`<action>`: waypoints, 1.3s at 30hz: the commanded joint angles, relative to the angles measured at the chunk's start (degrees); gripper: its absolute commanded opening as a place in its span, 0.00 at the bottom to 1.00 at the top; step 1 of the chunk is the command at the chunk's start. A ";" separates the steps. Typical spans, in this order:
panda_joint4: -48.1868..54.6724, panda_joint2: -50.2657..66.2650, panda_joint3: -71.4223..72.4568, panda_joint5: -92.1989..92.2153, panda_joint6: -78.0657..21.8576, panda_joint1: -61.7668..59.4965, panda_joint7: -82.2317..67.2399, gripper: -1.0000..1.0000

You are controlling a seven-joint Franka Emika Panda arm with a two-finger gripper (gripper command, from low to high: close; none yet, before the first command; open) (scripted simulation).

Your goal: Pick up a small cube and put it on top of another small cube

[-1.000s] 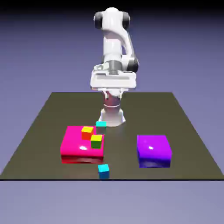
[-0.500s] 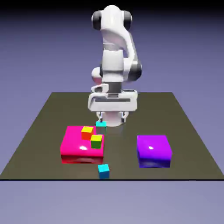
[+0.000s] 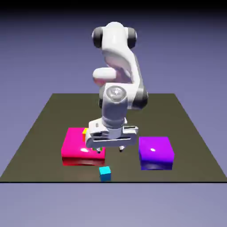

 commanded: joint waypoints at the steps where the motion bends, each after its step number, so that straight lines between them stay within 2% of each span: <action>1: 2.08 1.96 -0.11 -0.14 -2.16 0.07 -0.21 0.50; 20: 40.41 38.15 -2.04 -2.82 -42.06 1.34 -3.99 0.50; 30: 23.41 33.13 -1.95 -2.97 -30.09 1.12 -2.66 0.50; 31: 23.41 33.13 -1.95 -2.97 -30.09 1.12 -2.66 0.00; 39: 37.93 37.42 -2.03 -2.84 -40.31 1.31 -3.80 0.00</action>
